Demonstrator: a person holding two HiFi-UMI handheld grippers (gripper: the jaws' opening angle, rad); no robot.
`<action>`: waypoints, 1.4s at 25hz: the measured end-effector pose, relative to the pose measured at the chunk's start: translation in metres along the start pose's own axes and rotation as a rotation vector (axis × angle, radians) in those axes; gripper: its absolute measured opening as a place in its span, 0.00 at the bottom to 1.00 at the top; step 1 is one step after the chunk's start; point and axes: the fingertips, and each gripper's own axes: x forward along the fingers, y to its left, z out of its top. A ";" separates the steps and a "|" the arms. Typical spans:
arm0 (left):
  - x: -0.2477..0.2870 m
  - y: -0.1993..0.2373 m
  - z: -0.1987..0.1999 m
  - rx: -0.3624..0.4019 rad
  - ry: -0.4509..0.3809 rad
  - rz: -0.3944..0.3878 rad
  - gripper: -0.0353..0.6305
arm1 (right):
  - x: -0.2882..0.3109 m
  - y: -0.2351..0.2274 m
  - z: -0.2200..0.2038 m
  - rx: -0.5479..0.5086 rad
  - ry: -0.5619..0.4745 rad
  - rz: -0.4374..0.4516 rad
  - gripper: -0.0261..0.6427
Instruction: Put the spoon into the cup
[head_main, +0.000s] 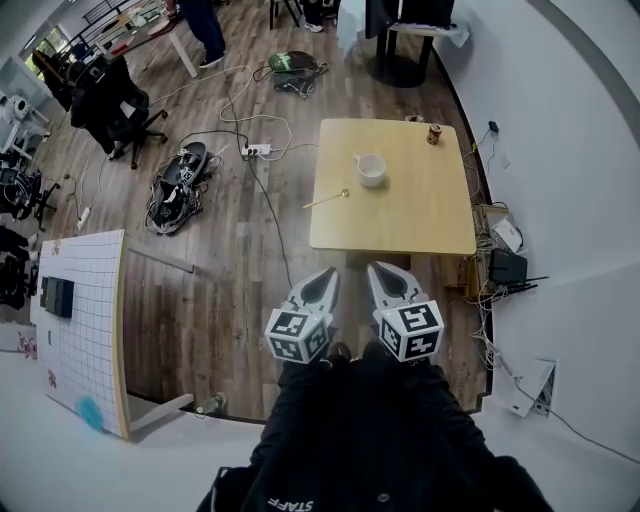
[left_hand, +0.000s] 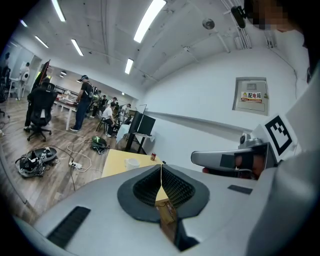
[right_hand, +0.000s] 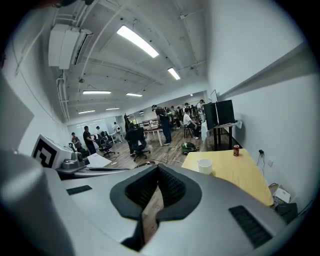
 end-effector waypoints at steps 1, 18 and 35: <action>-0.002 0.001 -0.002 -0.003 0.003 -0.002 0.11 | 0.000 0.002 -0.003 -0.001 0.006 -0.002 0.07; -0.042 0.035 -0.019 -0.039 0.010 0.049 0.11 | 0.013 0.055 -0.021 -0.017 0.028 0.049 0.07; 0.009 0.059 -0.013 -0.070 0.038 0.081 0.11 | 0.057 0.009 -0.019 0.009 0.069 0.047 0.07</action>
